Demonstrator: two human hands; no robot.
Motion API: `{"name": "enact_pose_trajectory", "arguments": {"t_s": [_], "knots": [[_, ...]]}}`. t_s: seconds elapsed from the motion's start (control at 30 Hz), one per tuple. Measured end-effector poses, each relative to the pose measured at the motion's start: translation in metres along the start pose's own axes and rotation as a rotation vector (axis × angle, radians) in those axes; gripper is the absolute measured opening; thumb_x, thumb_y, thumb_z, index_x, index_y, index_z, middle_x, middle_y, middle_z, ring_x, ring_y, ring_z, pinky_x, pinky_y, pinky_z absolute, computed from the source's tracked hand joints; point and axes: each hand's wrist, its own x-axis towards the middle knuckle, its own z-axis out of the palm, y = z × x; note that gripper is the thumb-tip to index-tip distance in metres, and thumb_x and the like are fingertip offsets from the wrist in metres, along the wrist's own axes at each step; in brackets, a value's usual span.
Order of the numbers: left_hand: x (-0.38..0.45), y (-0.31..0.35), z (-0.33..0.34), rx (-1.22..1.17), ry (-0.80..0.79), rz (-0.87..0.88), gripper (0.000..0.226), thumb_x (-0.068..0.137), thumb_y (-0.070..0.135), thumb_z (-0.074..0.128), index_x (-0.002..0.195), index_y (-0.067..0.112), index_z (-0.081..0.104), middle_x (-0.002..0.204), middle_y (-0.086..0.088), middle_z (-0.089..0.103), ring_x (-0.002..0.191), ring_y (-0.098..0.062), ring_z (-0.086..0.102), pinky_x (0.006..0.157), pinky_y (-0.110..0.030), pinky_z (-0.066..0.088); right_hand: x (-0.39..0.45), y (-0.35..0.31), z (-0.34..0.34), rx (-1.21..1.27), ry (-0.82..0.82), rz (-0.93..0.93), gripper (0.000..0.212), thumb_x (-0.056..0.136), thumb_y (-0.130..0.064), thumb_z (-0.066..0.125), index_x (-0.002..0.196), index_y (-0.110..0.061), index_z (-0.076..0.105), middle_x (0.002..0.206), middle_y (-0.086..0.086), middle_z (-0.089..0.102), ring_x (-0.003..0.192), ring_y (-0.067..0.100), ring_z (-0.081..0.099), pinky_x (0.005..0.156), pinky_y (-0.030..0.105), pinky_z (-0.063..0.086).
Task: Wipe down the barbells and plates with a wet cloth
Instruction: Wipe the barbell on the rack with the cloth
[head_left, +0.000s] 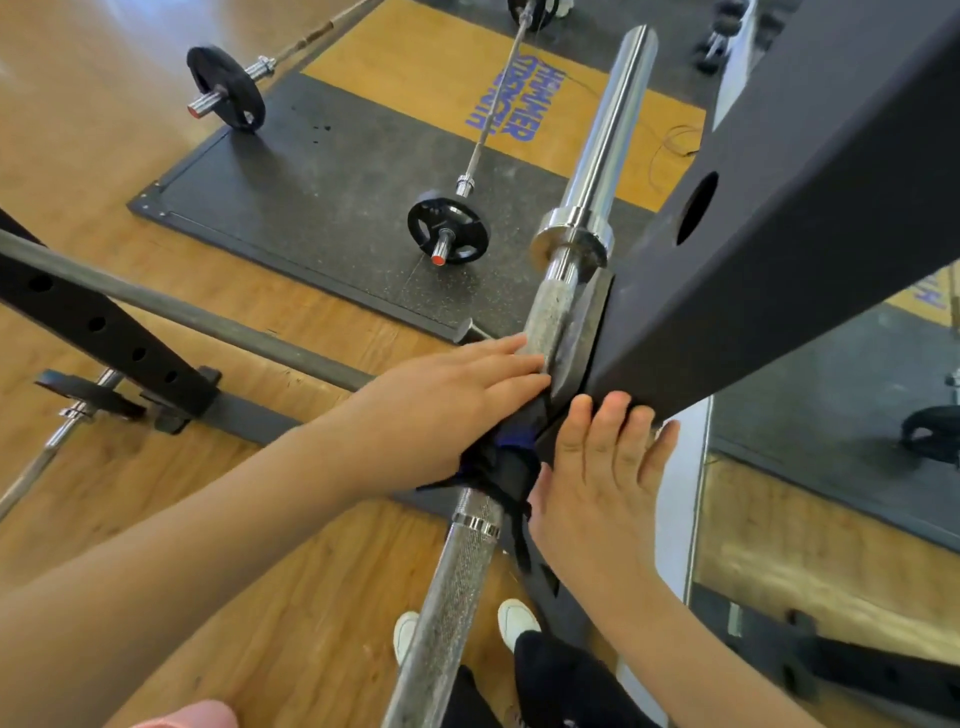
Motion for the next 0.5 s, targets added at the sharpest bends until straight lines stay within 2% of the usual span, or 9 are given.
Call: {"name": "enact_pose_trajectory", "arguments": {"t_s": [0.03,0.07,0.13,0.2,0.27,0.33,0.43,0.5], "knots": [[0.006,-0.006,-0.001,0.067,0.045,0.038,0.079,0.072,0.008,0.077,0.142,0.01,0.04,0.149,-0.007,0.038,0.14,-0.014,0.021,0.108,-0.02,0.005,0.0,-0.001,-0.001,-0.006,-0.007,0.008,0.063,0.085,-0.028,0.034,0.138,-0.004,0.011,0.14,0.017,0.002,0.129,0.033,0.006,0.109,0.059,0.008],[0.013,-0.011,-0.001,0.11,0.09,0.055,0.078,0.068,0.004,0.078,0.138,0.006,0.045,0.145,-0.01,0.043,0.139,-0.022,0.03,0.108,-0.021,0.007,0.0,-0.001,-0.001,-0.013,-0.015,0.01,0.063,0.084,-0.028,0.033,0.138,-0.004,0.011,0.141,0.017,0.002,0.13,0.033,0.006,0.109,0.058,0.008],[0.027,-0.018,-0.002,0.128,0.109,0.056,0.074,0.075,-0.002,0.068,0.142,0.007,0.039,0.15,-0.008,0.036,0.142,-0.024,0.024,0.108,-0.022,0.004,-0.003,0.001,-0.001,-0.014,-0.025,-0.002,0.065,0.084,-0.028,0.033,0.14,-0.006,0.009,0.142,0.017,0.001,0.131,0.033,0.005,0.109,0.057,0.006],[0.038,-0.022,-0.002,0.095,0.088,0.031,0.073,0.085,-0.001,0.056,0.149,0.013,0.024,0.157,-0.001,0.018,0.146,-0.016,0.005,0.106,-0.018,-0.002,-0.005,0.003,0.0,-0.019,-0.015,-0.024,0.066,0.084,-0.027,0.034,0.141,-0.007,0.009,0.142,0.016,0.002,0.132,0.032,0.006,0.11,0.056,0.003],[0.039,-0.026,0.005,0.063,0.039,0.02,0.072,0.091,0.005,0.051,0.151,0.018,0.014,0.159,0.005,0.008,0.145,-0.01,-0.004,0.104,-0.014,-0.006,-0.005,0.007,0.001,-0.035,-0.001,-0.042,0.066,0.084,-0.027,0.035,0.142,-0.008,0.01,0.142,0.015,0.003,0.132,0.032,0.007,0.111,0.056,0.001],[0.029,-0.027,0.009,-0.047,0.04,0.026,0.072,0.09,0.012,0.049,0.151,0.017,0.013,0.159,0.004,0.011,0.145,-0.009,-0.001,0.107,-0.012,-0.006,-0.005,0.01,0.001,-0.037,0.012,-0.056,0.066,0.083,-0.027,0.036,0.142,-0.009,0.01,0.142,0.015,0.004,0.132,0.031,0.008,0.112,0.054,0.0],[0.014,-0.021,0.012,-0.237,0.104,0.024,0.076,0.077,0.026,0.042,0.149,0.01,0.022,0.156,-0.001,0.023,0.144,-0.01,0.011,0.108,-0.005,-0.004,-0.004,0.009,0.0,-0.019,0.027,-0.061,0.065,0.083,-0.028,0.036,0.14,-0.009,0.011,0.142,0.014,0.005,0.131,0.031,0.009,0.112,0.053,0.002],[0.013,-0.021,0.016,-0.283,0.152,0.018,0.07,0.083,0.033,0.044,0.147,0.008,0.031,0.152,-0.003,0.031,0.142,-0.011,0.019,0.108,-0.005,0.0,-0.003,0.007,0.001,-0.02,0.039,-0.056,0.064,0.083,-0.027,0.037,0.138,-0.007,0.013,0.14,0.015,0.005,0.129,0.031,0.009,0.11,0.054,0.007]]}}
